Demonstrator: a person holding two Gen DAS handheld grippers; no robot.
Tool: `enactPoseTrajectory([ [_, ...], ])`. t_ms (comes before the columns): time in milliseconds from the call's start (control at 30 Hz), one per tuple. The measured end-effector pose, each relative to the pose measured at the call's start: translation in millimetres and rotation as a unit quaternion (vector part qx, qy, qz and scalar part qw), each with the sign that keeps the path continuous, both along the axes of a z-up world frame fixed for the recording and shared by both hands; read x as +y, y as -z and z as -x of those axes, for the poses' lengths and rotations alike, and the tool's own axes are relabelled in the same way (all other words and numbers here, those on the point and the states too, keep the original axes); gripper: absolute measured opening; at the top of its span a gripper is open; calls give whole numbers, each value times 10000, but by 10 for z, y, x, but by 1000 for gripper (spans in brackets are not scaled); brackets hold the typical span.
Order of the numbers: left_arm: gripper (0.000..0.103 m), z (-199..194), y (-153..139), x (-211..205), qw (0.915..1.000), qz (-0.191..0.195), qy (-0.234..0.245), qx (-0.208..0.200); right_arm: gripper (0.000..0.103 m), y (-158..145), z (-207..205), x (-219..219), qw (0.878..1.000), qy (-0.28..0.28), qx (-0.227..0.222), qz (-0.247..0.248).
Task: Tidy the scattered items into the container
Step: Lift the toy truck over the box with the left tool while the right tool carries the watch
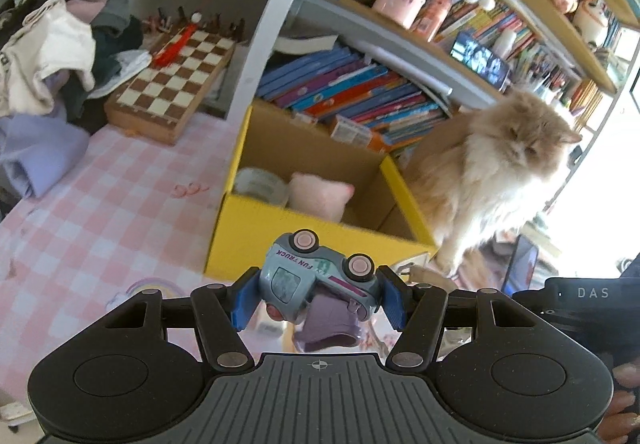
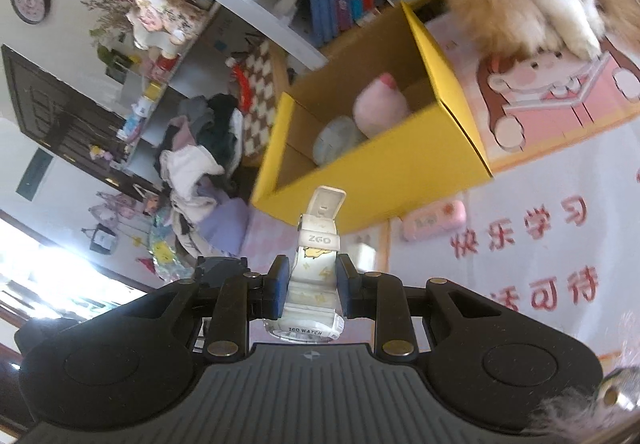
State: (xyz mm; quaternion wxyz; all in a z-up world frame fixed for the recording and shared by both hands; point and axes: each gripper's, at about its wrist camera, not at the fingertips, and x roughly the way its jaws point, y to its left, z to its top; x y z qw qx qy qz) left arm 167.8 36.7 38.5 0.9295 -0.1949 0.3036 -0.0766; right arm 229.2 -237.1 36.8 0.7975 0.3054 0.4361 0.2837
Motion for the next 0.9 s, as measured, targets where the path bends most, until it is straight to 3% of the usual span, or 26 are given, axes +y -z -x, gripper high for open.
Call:
enactPoseTrajectory([
  [233, 61, -264, -196, -20, 9997, -72, -68, -240, 24, -294, -317, -36, 9992, -30, -384, -58],
  [533, 61, -723, -319, -22, 9984, -296, -294, -377, 24, -616, -888, 12, 9932, -54, -1106, 363],
  [733, 61, -1077, -221, -96, 9970, -682, -331, -180, 24, -567, -1220, 125, 9807, -15, -1515, 1235],
  [900, 61, -1330, -120, -173, 9940, -1074, -220, 13, 24, -403, -1355, 292, 9597, -325, -1879, 2064],
])
